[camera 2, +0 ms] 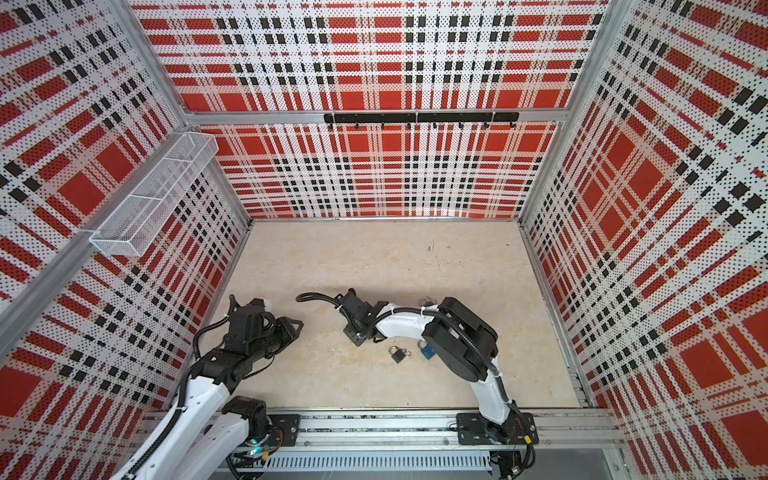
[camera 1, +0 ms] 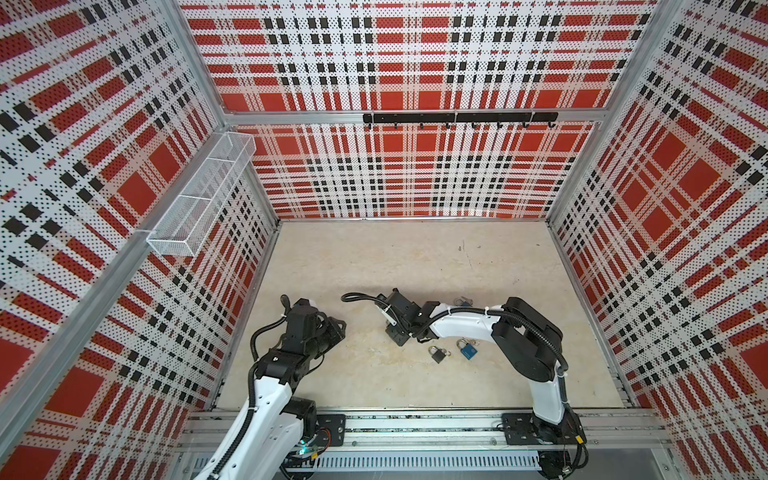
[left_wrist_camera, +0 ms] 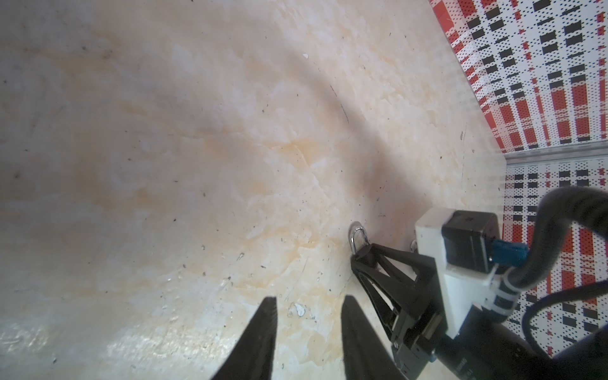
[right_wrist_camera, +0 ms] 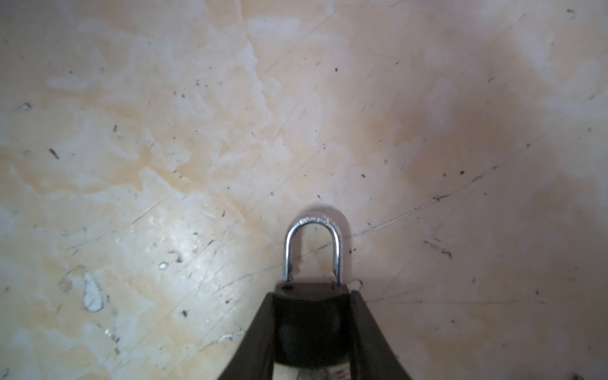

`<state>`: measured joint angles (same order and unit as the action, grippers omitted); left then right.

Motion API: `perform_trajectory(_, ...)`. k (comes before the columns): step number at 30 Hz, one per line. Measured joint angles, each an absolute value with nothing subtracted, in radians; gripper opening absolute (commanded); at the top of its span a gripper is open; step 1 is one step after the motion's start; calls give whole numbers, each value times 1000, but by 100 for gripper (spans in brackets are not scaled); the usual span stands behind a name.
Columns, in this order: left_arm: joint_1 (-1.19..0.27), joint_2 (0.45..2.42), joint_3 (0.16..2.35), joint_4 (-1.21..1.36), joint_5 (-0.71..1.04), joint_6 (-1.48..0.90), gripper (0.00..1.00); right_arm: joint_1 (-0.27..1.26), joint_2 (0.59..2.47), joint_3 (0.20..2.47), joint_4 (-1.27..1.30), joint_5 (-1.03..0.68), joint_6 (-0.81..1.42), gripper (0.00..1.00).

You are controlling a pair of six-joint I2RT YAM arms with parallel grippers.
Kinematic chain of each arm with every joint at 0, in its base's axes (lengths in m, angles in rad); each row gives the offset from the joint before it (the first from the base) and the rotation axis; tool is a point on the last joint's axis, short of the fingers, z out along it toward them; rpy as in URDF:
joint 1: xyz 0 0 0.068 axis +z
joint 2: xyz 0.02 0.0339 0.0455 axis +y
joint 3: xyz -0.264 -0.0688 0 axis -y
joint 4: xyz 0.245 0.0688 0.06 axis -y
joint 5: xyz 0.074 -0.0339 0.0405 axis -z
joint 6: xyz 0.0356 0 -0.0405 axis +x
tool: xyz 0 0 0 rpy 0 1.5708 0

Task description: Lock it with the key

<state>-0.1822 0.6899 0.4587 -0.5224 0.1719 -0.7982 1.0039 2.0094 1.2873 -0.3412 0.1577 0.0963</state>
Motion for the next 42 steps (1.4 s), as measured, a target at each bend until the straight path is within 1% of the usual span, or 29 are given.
perform_trajectory(2, -182, 690, 459, -522, 176, -798, 37, 1006, 2009, 1288, -345, 168, 97, 23)
perform_trajectory(11, -182, 674, 457, -511, 211, -799, 34, 1009, 1987, 1266, -354, 171, 101, 21)
perform_trajectory(15, -182, 674, 439, -465, 265, -801, 34, 1009, 1934, 1236, -370, 158, 107, 20)
perform_trajectory(21, -212, 673, 438, -403, 315, -803, 33, 1008, 1800, 1196, -368, 123, 134, 20)
perform_trajectory(25, -266, 678, 439, -353, 333, -810, 33, 1009, 1691, 1148, -361, 100, 159, 19)
perform_trajectory(28, -335, 706, 447, -306, 337, -818, 34, 1008, 1624, 1114, -353, 80, 176, 19)
perform_trajectory(35, -490, 855, 513, -189, 351, -831, 33, 1009, 1512, 1047, -340, 49, 208, 18)
perform_trajectory(42, -554, 975, 568, -96, 358, -836, 33, 1008, 1424, 984, -331, 36, 237, 18)
